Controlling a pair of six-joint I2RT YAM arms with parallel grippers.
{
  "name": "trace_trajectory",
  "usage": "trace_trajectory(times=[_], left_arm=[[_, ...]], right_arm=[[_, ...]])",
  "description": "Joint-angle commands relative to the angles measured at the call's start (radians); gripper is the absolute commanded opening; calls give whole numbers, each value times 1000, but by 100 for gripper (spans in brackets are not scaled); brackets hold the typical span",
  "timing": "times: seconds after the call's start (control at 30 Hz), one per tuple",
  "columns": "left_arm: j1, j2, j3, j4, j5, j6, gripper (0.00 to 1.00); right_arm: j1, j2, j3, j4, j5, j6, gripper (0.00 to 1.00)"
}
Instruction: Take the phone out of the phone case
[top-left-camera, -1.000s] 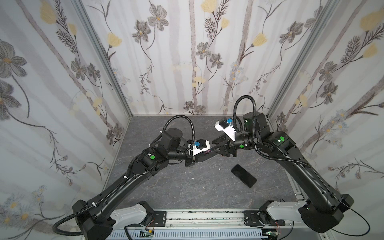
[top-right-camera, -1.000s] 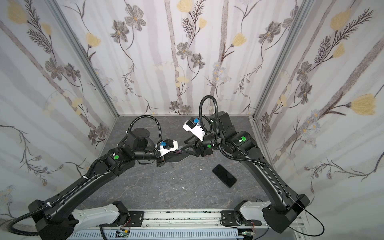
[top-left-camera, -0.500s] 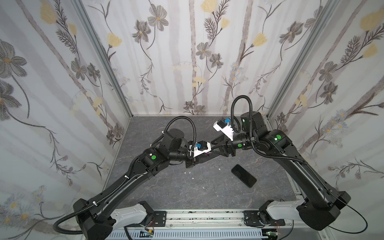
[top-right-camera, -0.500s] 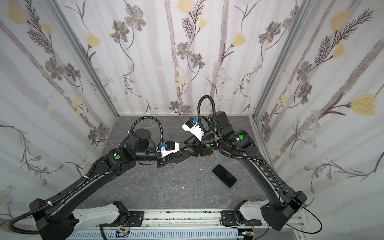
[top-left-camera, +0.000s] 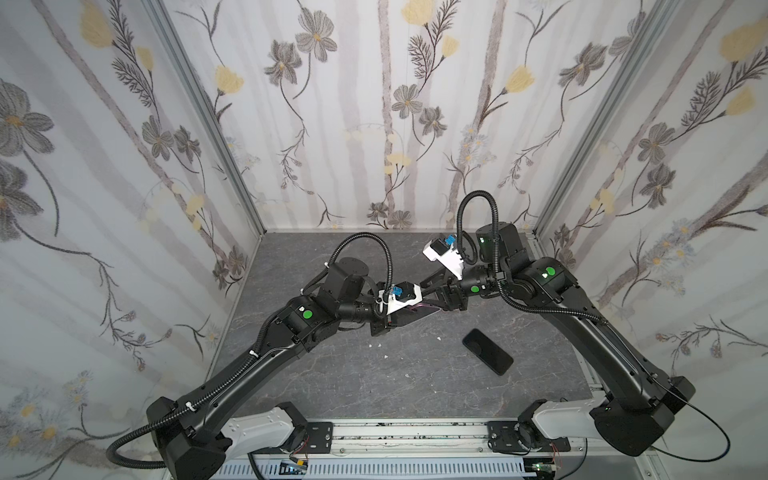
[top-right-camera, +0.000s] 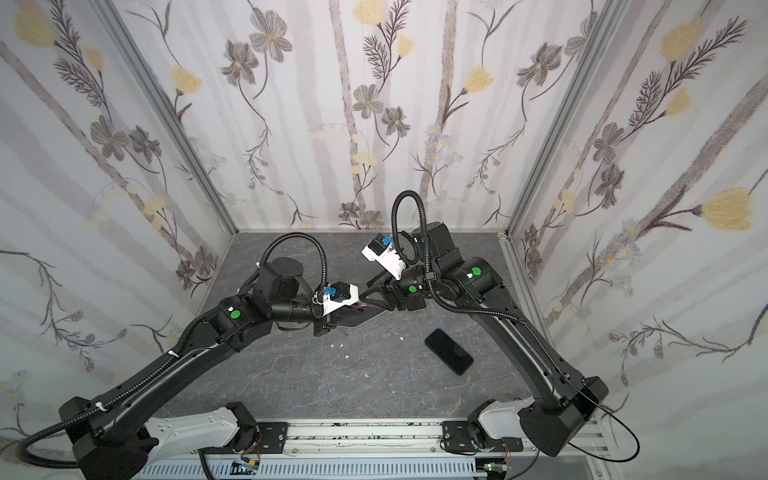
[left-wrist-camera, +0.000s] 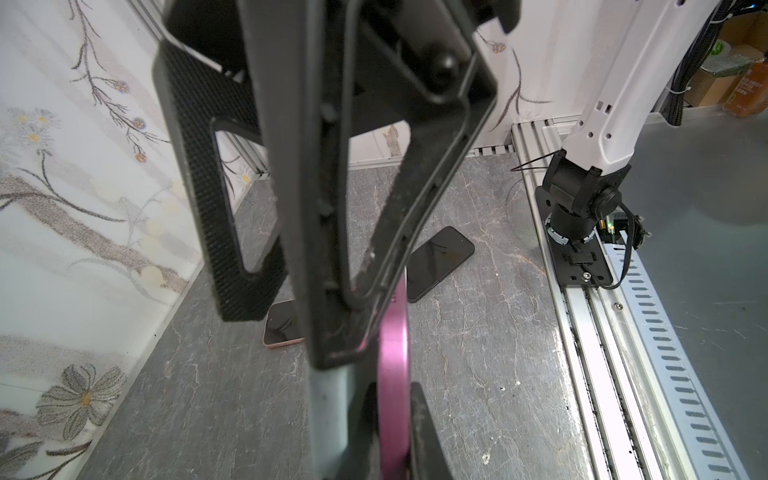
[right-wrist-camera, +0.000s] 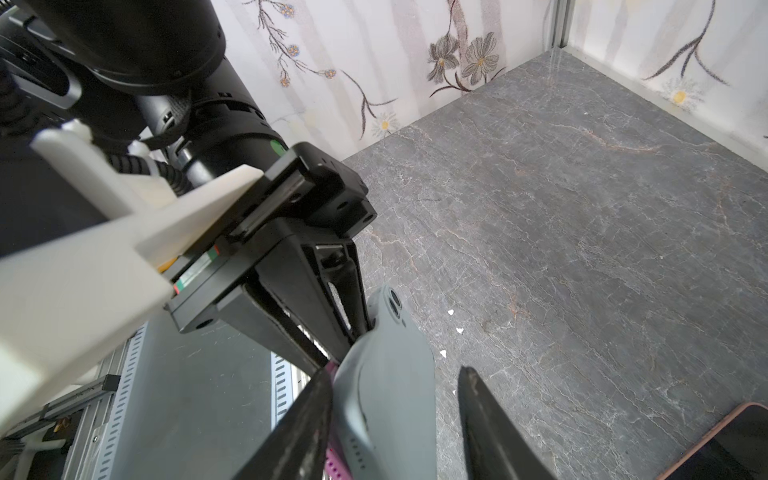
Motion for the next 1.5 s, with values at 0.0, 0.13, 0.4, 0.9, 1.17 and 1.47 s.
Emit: trace_trajectory(times=[0.0, 0.13, 0.4, 0.9, 1.17, 1.47], left_arm=[[-1, -2, 15, 51, 26, 14, 0], [-1, -5, 17, 51, 23, 14, 0], [-2, -8, 27, 53, 41, -1, 0], [-2, -4, 21, 56, 12, -19, 0], [-2, -5, 28, 69, 42, -53, 0], [-3, -15, 39, 112, 134, -86, 0]], right_arm=[[-1, 12, 3, -33, 47, -32, 48], [0, 23, 3, -62, 0, -81, 47], [1, 31, -31, -62, 51, -89, 45], [0, -12, -63, -19, -41, -81, 16], [0, -51, -85, 35, -8, -62, 0], [-11, -61, -89, 96, 43, 9, 0]])
